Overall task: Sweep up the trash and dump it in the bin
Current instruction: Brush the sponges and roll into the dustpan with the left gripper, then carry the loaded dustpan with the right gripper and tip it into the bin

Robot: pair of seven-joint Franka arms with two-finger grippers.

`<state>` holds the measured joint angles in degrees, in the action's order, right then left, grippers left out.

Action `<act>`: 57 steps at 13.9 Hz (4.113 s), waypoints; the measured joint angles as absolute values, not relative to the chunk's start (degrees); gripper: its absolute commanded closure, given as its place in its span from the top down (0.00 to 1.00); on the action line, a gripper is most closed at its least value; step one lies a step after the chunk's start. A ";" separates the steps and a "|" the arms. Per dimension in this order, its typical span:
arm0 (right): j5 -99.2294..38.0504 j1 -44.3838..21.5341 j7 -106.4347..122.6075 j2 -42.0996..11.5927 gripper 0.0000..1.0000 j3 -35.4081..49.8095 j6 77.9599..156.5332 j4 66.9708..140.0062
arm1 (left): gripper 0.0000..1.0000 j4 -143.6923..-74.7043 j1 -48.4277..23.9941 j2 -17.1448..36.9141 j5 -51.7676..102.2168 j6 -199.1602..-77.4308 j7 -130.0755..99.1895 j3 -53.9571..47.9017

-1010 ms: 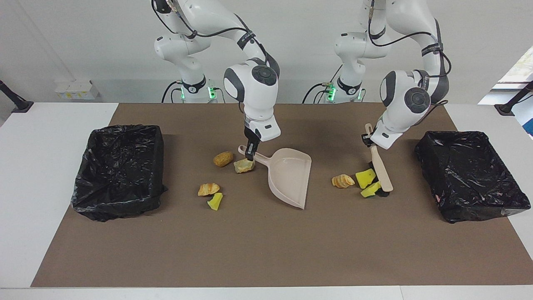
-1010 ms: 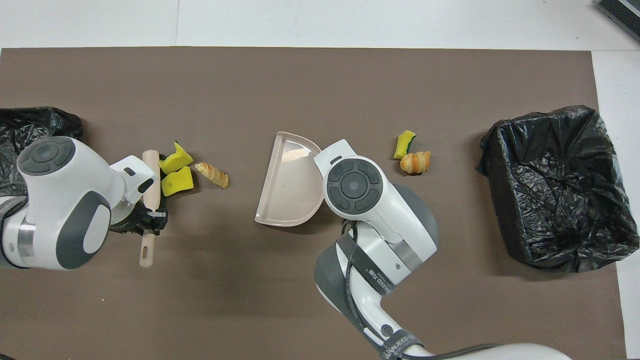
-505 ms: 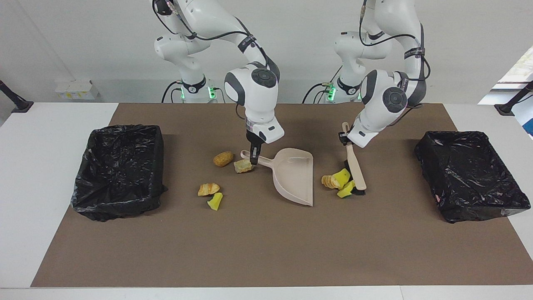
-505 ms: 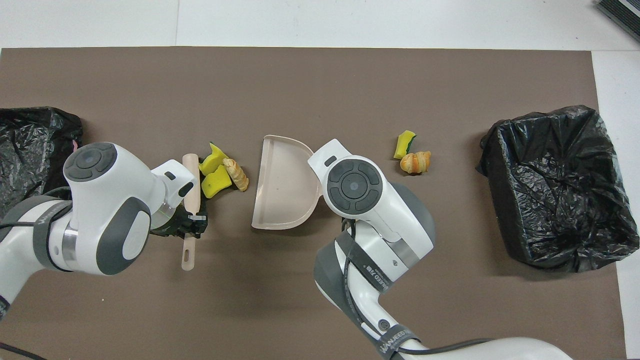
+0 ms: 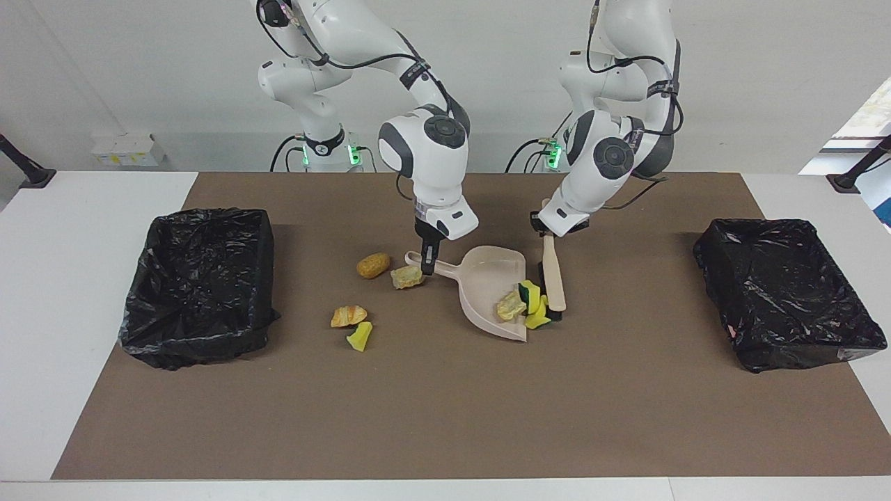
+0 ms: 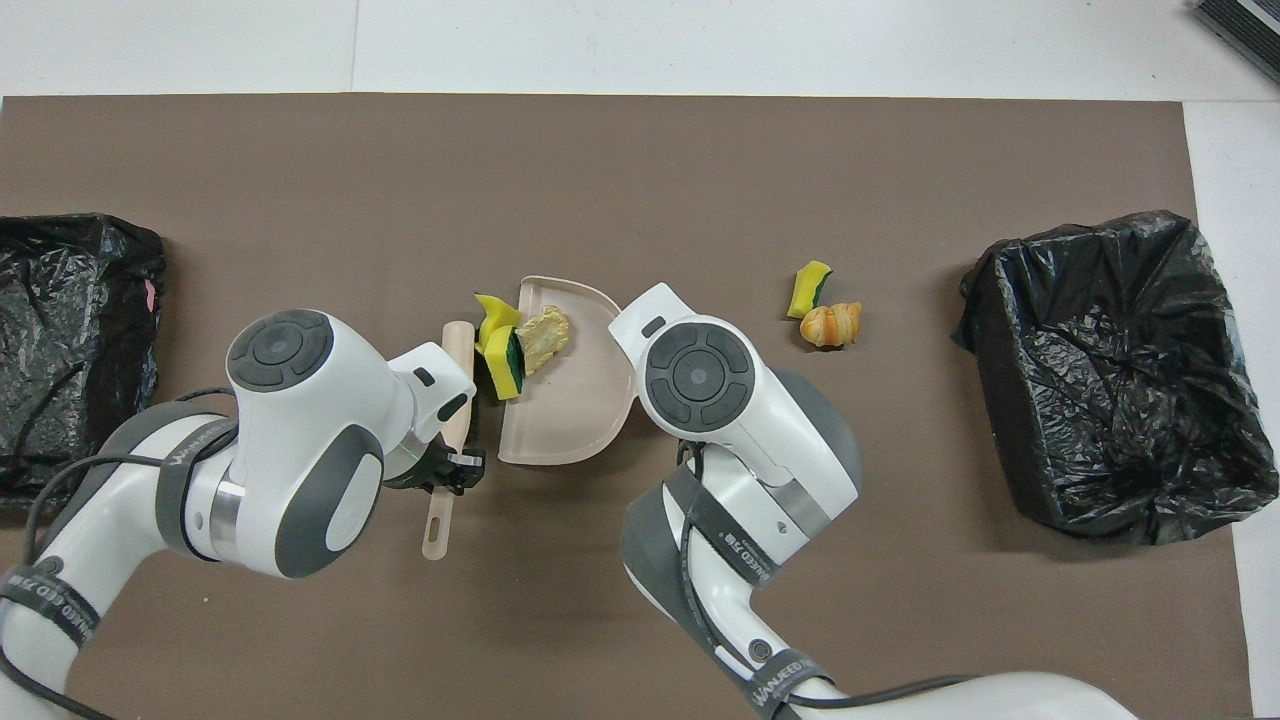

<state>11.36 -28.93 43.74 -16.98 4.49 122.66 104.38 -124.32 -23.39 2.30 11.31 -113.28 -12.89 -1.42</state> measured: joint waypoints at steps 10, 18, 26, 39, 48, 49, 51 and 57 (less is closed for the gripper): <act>11.20 -28.04 46.21 -17.62 0.00 4.37 128.02 106.06 | 0.00 -121.65 -29.64 1.99 12.96 -114.36 -21.22 -4.35; 4.57 -26.95 50.93 -17.62 0.00 4.37 129.49 106.79 | 0.00 -121.59 -29.89 0.79 5.62 -111.86 -34.99 -4.67; 1.90 -23.49 54.25 -15.99 0.00 4.36 128.42 106.38 | 0.00 -121.68 -34.21 -3.53 5.58 -106.39 -40.58 -5.26; -5.64 -0.91 72.69 -8.99 0.00 3.58 109.58 99.76 | 0.00 -139.64 -47.42 -15.35 8.53 -114.19 -49.67 -5.65; 3.85 22.51 95.09 -8.14 0.00 3.08 108.60 96.55 | 0.00 -149.51 -57.31 -15.88 11.92 -126.96 -53.98 -5.68; 6.78 23.02 96.11 -7.41 0.00 3.07 108.53 96.44 | 0.00 -150.11 -57.31 -15.88 11.93 -128.02 -53.98 -5.57; 13.80 23.15 97.09 -6.13 0.00 3.11 108.03 96.89 | 0.16 -150.43 -57.24 -15.79 11.95 -128.67 -53.98 -5.11; 36.94 22.44 91.35 -1.51 0.00 3.73 110.40 105.48 | 0.97 -147.25 -51.20 -13.29 11.99 -125.25 -48.87 -4.28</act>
<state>36.94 22.44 91.35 -1.51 3.73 110.40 105.48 -147.25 -51.20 -13.29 11.99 -125.25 -48.87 -4.28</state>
